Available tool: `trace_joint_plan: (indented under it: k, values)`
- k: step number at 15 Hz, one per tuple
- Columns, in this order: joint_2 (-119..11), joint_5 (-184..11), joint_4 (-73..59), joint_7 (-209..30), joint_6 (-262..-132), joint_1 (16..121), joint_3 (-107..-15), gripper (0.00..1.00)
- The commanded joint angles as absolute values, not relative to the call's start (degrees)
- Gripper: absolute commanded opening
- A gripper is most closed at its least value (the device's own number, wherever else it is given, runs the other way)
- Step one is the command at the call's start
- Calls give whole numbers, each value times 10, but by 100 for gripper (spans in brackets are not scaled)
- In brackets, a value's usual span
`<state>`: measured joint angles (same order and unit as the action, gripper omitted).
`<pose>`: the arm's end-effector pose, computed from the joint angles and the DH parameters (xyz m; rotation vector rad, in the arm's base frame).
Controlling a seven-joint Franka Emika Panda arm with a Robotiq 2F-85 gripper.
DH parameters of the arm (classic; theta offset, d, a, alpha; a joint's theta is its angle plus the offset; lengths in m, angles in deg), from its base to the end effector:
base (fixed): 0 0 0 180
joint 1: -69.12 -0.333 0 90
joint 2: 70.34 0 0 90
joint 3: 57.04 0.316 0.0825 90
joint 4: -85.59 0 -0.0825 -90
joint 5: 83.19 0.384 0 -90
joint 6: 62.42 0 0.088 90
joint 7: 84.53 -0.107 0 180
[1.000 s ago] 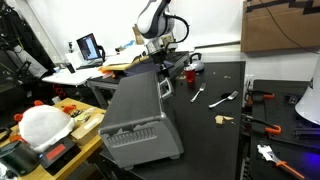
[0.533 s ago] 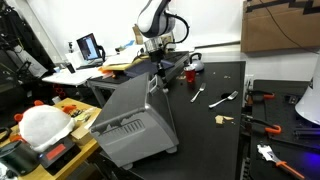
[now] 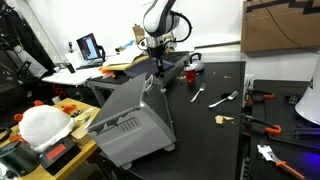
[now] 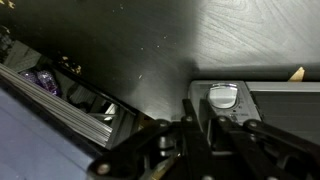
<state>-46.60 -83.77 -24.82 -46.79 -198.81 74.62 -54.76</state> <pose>0.6268 -0.0366 0.2775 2.9926 0.9356 0.0628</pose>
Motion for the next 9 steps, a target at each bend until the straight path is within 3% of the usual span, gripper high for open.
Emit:
trace_joint_plan:
  k: [1, 2, 3, 5, 9]
  values:
    - [-494, -851, -276, -484, -1998, 749, -549, 4]
    - [-495, -850, -275, -484, -1994, 750, -550, 18]
    - [-498, -848, -275, -484, -1991, 751, -549, 42]
    - [-506, -847, -277, -494, -1988, 751, -552, 44]
    - [-537, -853, -289, -538, -1985, 751, -563, 73]
